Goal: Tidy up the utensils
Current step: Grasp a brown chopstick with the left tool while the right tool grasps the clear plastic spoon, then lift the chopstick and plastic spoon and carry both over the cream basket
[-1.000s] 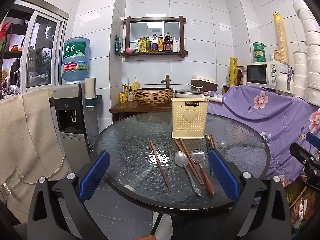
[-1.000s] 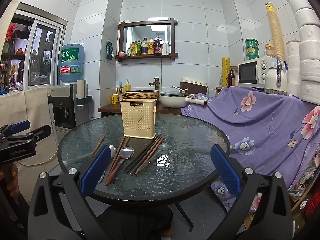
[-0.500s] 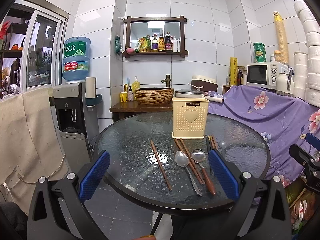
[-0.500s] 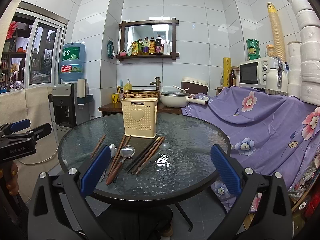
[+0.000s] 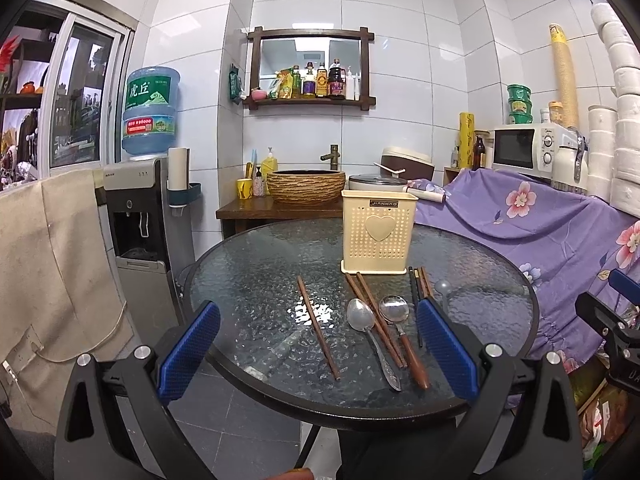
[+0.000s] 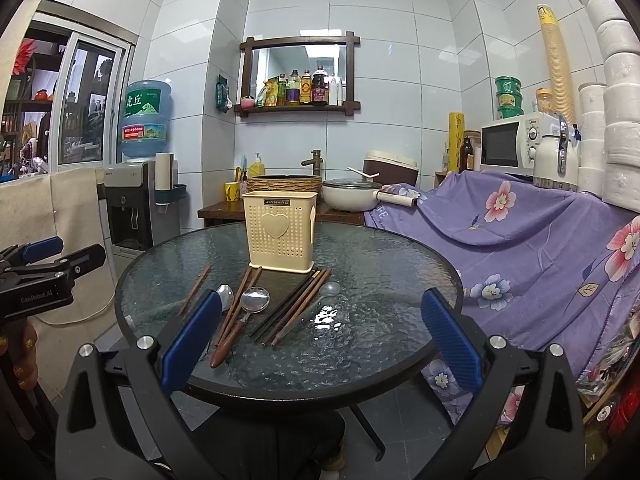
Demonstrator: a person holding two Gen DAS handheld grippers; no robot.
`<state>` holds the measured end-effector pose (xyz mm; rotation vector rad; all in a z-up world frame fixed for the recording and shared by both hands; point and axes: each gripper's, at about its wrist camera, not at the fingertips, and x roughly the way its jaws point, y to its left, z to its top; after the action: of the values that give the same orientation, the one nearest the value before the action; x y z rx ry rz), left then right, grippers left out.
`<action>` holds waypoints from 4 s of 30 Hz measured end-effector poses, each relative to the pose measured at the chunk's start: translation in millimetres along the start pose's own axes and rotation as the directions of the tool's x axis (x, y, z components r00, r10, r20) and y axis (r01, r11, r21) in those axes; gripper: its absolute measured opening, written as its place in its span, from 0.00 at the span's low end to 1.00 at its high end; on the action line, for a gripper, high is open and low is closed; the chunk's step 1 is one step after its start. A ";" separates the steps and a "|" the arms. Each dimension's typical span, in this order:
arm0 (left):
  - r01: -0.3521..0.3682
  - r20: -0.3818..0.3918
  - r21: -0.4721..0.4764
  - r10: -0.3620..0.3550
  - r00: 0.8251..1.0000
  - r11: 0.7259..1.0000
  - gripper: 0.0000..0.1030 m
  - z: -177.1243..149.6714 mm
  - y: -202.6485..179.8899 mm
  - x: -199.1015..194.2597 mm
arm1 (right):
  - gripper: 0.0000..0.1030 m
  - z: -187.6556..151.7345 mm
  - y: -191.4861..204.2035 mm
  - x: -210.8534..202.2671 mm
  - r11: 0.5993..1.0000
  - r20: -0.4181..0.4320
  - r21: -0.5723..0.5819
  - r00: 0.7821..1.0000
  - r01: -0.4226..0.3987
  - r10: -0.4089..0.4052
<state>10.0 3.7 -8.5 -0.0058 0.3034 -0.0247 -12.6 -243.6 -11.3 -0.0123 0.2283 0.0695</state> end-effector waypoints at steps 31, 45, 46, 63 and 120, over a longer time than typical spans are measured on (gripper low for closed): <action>0.000 -0.501 0.072 0.036 0.865 0.997 0.69 11.5 34.8 258.7 | 0.71 -1.9 -21.6 294.5 0.991 -0.566 0.117 0.824 0.061 0.016; -0.004 -0.566 0.054 0.035 0.824 0.999 0.68 6.5 36.3 293.3 | 0.55 -16.2 -14.7 335.5 0.982 -0.653 0.112 0.756 0.149 -0.040; -0.001 -0.570 0.054 0.032 0.821 0.999 0.67 6.0 35.6 295.1 | 0.51 -15.5 -15.2 337.8 0.981 -0.654 0.111 0.755 0.158 -0.047; -0.010 -0.610 0.020 0.020 0.793 1.000 0.46 9.4 29.0 333.6 | 0.40 -6.9 -1.6 356.5 0.986 -0.677 0.061 0.732 0.158 -0.076; 0.150 -0.205 -0.033 -0.154 0.967 0.988 0.07 125.3 25.3 212.7 | 0.36 103.6 -4.3 259.0 0.991 -0.333 -0.006 0.935 -0.132 0.122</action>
<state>250.9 23.9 47.3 -0.0439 0.5116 -0.1762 262.7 -228.4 31.0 -0.0376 0.5667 0.2006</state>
